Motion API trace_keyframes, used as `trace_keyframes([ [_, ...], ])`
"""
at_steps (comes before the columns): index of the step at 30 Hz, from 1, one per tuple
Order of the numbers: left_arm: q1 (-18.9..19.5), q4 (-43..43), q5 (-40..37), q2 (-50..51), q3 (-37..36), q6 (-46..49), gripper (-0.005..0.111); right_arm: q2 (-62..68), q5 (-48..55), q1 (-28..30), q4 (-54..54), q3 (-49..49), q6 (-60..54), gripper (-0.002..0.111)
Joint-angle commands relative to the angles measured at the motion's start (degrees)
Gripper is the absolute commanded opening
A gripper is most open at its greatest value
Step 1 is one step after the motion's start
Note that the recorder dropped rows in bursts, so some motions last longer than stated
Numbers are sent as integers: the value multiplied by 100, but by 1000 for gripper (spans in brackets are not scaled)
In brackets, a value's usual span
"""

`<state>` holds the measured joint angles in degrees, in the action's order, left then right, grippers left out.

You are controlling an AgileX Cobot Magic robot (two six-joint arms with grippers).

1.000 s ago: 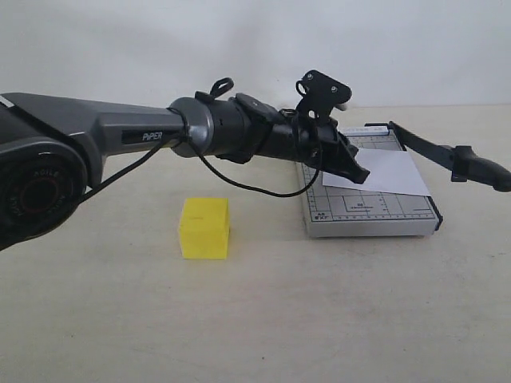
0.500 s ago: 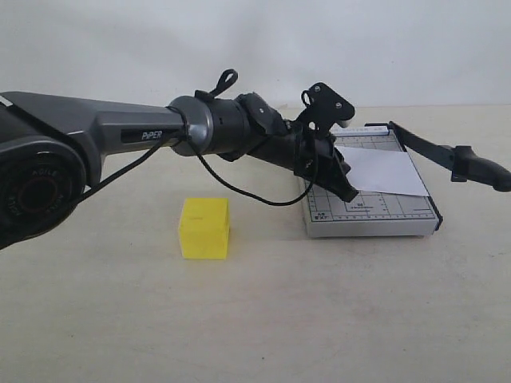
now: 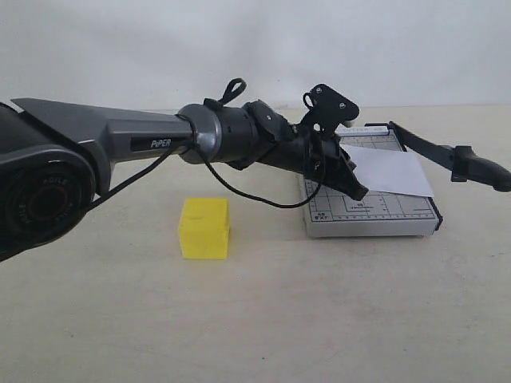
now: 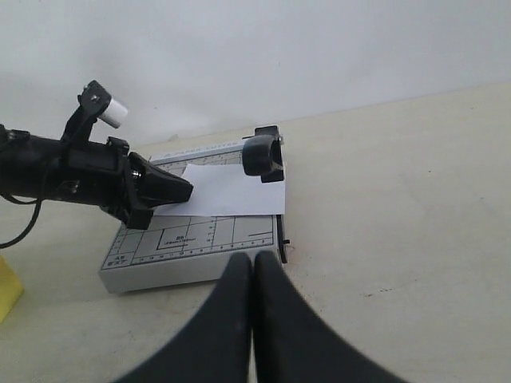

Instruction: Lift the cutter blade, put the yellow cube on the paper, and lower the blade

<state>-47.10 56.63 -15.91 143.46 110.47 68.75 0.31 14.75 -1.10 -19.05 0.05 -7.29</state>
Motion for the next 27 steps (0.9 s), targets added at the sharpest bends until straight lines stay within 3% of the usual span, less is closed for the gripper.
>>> trace_keyframes([
  [1, -184, 262, 135, 130, 91, -19, 5, -31, 29, -1, 18, -5, -12, 0],
  [10, -393, 433, 201, 379, 641, -29, 5, -31, 29, -1, 18, -5, -12, 0],
  [23, -393, 344, 160, 162, 656, -116, 5, -31, 29, -1, 18, -5, -12, 0],
  [27, -355, -219, 103, -132, 656, -116, 18, -31, 29, -1, 18, -5, -12, 0],
])
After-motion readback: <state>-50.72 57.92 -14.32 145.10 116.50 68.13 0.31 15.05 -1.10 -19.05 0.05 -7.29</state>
